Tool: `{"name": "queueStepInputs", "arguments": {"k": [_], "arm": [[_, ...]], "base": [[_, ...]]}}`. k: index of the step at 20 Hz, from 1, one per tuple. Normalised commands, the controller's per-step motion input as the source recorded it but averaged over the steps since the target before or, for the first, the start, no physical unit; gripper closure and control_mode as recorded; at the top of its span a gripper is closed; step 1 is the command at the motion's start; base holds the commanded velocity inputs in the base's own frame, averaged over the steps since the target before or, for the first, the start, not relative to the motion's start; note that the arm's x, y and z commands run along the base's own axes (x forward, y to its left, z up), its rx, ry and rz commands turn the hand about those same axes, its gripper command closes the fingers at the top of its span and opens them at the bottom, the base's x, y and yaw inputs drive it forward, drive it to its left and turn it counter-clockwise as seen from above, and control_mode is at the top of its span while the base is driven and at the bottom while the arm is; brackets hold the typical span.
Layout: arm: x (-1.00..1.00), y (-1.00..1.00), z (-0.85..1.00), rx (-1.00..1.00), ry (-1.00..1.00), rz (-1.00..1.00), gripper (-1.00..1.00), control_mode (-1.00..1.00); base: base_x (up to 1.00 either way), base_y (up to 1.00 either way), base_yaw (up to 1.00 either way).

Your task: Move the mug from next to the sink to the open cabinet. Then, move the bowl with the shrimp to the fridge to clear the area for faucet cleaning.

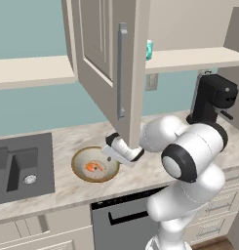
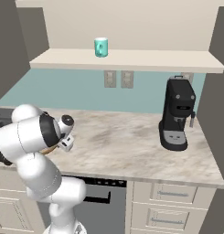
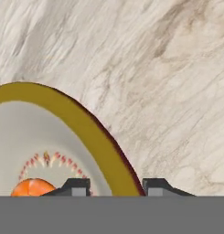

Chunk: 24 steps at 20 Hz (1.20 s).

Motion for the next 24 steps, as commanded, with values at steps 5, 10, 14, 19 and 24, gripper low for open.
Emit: {"name": "queueStepInputs", "arguments": {"k": [5,10,14,19,24], "arm": [[-0.3,-0.13,0.79,0.04,-0.18,-0.04,1.0,-1.0],[-0.42,-0.33,1.0,0.11,-0.17,-0.15,1.0,-1.0],[-0.44,-0.52,1.0,0.17,-0.13,-0.19,1.0,-1.0],[-0.15,-0.65,1.0,0.23,0.0,-0.26,1.0,-1.0],[-0.12,-0.66,1.0,0.21,0.1,-0.31,1.0,-1.0]], "base": [[0.0,0.0,0.0],[0.0,0.0,0.0],[0.0,0.0,0.0],[0.0,0.0,0.0],[0.0,0.0,0.0]]}}
